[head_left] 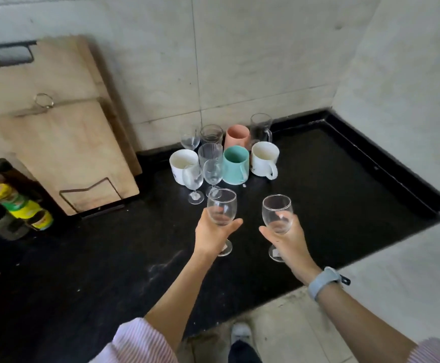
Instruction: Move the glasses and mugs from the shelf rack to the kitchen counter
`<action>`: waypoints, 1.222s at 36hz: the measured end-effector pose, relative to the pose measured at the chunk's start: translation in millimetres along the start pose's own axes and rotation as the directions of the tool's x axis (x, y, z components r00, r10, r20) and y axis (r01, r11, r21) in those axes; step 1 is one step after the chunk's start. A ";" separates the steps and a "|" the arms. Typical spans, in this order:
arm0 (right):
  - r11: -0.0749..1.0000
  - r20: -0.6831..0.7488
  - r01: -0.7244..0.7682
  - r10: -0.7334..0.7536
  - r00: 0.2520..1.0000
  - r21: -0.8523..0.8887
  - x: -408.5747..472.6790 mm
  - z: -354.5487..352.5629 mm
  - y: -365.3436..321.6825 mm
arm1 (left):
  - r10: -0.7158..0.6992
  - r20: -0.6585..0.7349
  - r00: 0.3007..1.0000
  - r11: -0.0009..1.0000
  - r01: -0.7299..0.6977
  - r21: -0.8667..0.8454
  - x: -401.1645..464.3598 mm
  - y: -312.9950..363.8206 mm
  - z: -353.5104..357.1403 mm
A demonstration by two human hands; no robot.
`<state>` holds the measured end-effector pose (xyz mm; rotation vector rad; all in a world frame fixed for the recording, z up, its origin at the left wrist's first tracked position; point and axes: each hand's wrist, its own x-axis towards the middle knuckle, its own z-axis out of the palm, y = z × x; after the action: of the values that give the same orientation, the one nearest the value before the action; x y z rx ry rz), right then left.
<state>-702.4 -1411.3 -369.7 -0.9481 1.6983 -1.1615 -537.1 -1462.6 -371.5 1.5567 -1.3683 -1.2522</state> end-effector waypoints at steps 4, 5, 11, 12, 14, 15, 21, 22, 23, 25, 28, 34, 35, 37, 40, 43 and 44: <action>0.997 0.004 -0.048 0.048 0.999 -0.056 61.8 -6.8 14.7 | -0.058 -0.027 0.998 0.996 0.059 0.068 52.8 -6.0 35.5; 0.994 -0.004 -0.044 0.044 0.999 -0.097 74.9 -7.8 18.0 | -0.065 -0.031 0.997 0.993 0.068 0.094 64.5 -8.6 43.4; 0.954 0.008 -0.001 0.004 1.000 -0.299 137.2 -7.4 36.3 | -0.074 -0.108 0.991 0.980 0.092 0.175 114.2 -25.5 77.6; 0.955 0.024 0.002 0.006 1.000 -0.298 144.9 -5.8 38.7 | -0.076 -0.123 0.990 0.980 0.096 0.173 119.6 -27.1 81.8; 0.958 0.030 0.010 -0.001 1.000 -0.286 160.2 -2.3 43.1 | -0.063 -0.151 0.987 0.979 0.090 0.185 130.2 -29.9 90.2; 0.960 0.026 0.013 -0.006 1.000 -0.279 167.2 -0.4 44.9 | -0.059 -0.163 0.985 0.978 0.090 0.190 134.9 -30.9 93.8; 0.965 0.007 0.032 -0.031 0.999 -0.261 199.7 8.2 53.9 | -0.082 -0.195 0.977 0.980 0.115 0.165 157.5 -35.0 108.1; 0.967 0.008 0.032 -0.031 0.999 -0.255 203.3 9.5 54.7 | -0.087 -0.197 0.976 0.981 0.118 0.154 160.1 -35.5 109.3; 0.969 0.009 0.032 -0.030 1.000 -0.245 206.4 10.8 55.9 | -0.089 -0.201 0.976 0.982 0.119 0.145 162.5 -36.0 110.2; 0.976 0.009 0.030 -0.029 1.000 -0.216 211.3 13.9 57.2 | -0.080 -0.213 0.974 0.985 0.111 0.135 166.4 -36.3 111.3; 0.981 0.005 0.041 -0.040 0.999 -0.188 216.6 18.4 59.2 | -0.066 -0.224 0.972 0.987 0.096 0.126 169.5 -36.4 111.1; 0.990 -0.012 0.044 -0.046 0.999 -0.133 222.3 27.0 62.7 | -0.093 -0.232 0.968 0.992 0.109 0.058 171.4 -41.2 111.2; 0.992 -0.012 0.041 -0.043 0.999 -0.123 222.1 28.1 62.3 | -0.092 -0.232 0.968 0.993 0.105 0.048 171.8 -41.2 111.8; 0.995 -0.010 0.032 -0.033 0.999 -0.100 221.4 29.4 61.2 | -0.077 -0.227 0.971 0.996 0.087 0.033 172.6 -41.2 112.7; 0.996 0.010 0.038 -0.038 0.999 -0.086 219.1 27.6 61.6 | -0.065 -0.217 0.974 0.997 0.072 0.023 170.7 -40.5 113.0; 0.992 0.039 0.003 0.002 0.999 -0.126 213.3 25.6 65.4 | -0.045 -0.208 0.977 0.998 0.053 0.036 169.4 -45.7 111.8; 0.990 0.042 -0.008 0.014 0.999 -0.143 210.2 24.5 65.8 | -0.049 -0.199 0.979 0.996 0.063 0.061 167.0 -46.3 110.6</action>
<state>-761.8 -1591.3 -484.5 -1.0421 1.7688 -1.0157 -633.7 -1607.2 -481.2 1.7271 -1.2583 -1.0618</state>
